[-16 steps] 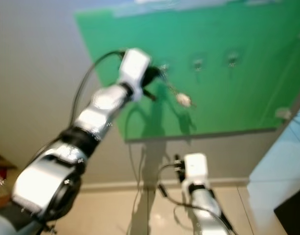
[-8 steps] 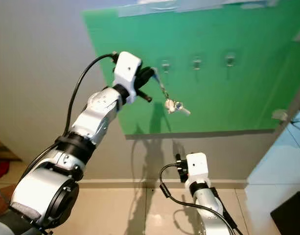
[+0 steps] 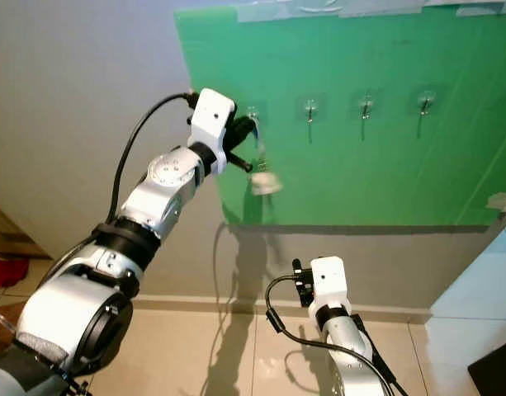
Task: Hang keys on a hook
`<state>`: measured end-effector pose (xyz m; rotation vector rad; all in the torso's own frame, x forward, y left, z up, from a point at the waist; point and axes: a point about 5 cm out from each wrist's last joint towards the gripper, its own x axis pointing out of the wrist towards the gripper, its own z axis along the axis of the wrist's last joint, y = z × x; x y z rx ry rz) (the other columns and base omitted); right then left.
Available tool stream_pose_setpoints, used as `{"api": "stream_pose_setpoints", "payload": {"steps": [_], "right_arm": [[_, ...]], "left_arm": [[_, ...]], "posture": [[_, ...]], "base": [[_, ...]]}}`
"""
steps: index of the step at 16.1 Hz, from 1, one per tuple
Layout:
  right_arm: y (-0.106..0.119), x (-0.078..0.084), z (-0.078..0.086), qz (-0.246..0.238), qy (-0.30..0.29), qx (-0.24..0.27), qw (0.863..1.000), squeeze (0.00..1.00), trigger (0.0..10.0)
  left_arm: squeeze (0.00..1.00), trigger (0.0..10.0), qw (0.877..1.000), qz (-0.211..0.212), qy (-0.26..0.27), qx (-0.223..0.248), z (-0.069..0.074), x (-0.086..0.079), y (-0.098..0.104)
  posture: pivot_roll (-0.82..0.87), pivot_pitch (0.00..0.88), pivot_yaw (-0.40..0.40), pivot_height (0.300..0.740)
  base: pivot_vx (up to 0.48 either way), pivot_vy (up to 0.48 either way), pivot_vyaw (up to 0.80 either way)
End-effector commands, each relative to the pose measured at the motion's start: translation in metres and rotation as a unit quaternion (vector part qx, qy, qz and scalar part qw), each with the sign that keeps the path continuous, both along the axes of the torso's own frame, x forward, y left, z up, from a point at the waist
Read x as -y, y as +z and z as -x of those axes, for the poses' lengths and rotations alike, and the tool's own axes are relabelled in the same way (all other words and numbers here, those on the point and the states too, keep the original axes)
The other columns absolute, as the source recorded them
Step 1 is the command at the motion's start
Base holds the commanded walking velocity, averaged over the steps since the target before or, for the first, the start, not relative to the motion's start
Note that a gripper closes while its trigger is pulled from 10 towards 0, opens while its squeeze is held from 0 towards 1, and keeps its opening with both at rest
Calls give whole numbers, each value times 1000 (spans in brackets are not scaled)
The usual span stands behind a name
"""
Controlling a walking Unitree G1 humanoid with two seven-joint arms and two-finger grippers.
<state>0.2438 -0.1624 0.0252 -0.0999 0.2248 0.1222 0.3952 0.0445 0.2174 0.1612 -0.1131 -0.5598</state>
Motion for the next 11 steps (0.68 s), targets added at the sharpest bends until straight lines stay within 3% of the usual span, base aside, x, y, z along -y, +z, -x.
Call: {"api": "stream_pose_setpoints", "payload": {"steps": [1,5,11], "right_arm": [[0,-3,2,3,7,3,1000,0,10000],[-1,-3,3,2,4,2,1000,0,10000],[0,-3,2,2,3,3,1000,0,10000]], "left_arm": [[0,0,1000,-8,29,6,-6,-13,5],[0,0,998,-16,55,1,-13,-27,6],[0,0,998,-13,54,6,-18,-28,20]], "posture": [[-109,0,122,740],[-107,0,122,740],[-111,0,128,740]], "base": [[0,0,0],[0,0,0],[0,0,0]]}}
